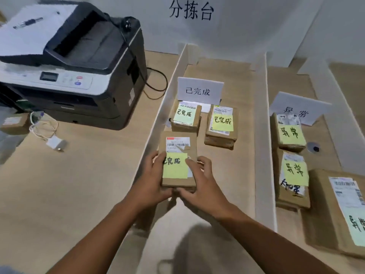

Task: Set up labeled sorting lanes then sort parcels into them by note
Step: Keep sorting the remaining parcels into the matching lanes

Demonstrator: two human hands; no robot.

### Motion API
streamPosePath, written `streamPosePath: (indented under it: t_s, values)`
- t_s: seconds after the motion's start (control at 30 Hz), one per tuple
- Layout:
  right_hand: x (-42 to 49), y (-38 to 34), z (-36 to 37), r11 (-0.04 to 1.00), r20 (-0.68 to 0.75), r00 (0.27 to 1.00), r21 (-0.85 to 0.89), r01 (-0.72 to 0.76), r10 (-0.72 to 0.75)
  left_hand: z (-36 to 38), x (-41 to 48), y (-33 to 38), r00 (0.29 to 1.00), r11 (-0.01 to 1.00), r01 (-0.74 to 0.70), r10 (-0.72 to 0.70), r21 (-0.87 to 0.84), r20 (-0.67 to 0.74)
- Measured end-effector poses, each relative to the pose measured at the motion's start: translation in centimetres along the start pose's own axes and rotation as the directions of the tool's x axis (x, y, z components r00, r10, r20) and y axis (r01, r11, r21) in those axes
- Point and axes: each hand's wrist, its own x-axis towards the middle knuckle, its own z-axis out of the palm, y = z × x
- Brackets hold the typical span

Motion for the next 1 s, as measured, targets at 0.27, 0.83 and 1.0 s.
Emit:
streamPosePath:
  t_s: [0.27,0.83,1.0]
  values:
    - [3.1,2.4,3.4,0.992,-0.077,0.994,-0.098,-0.079,0.072,2.4,4.3,-4.7,0.992,0.998,0.032,-0.038,0.053,0.118]
    - [-15.7,-8.7,-19.0,0.875,-0.586,0.792,-0.278,-0.396,0.172,-3.7,4.5,18.5,0.703,0.743,-0.655,0.666,-0.140,0.247]
    - [-30.7,-10.1,-25.0,0.848,-0.743,0.660,-0.274,-0.454,0.114,0.8,-1.7,32.3,0.448,0.505,-0.822,0.859,-0.262,0.249]
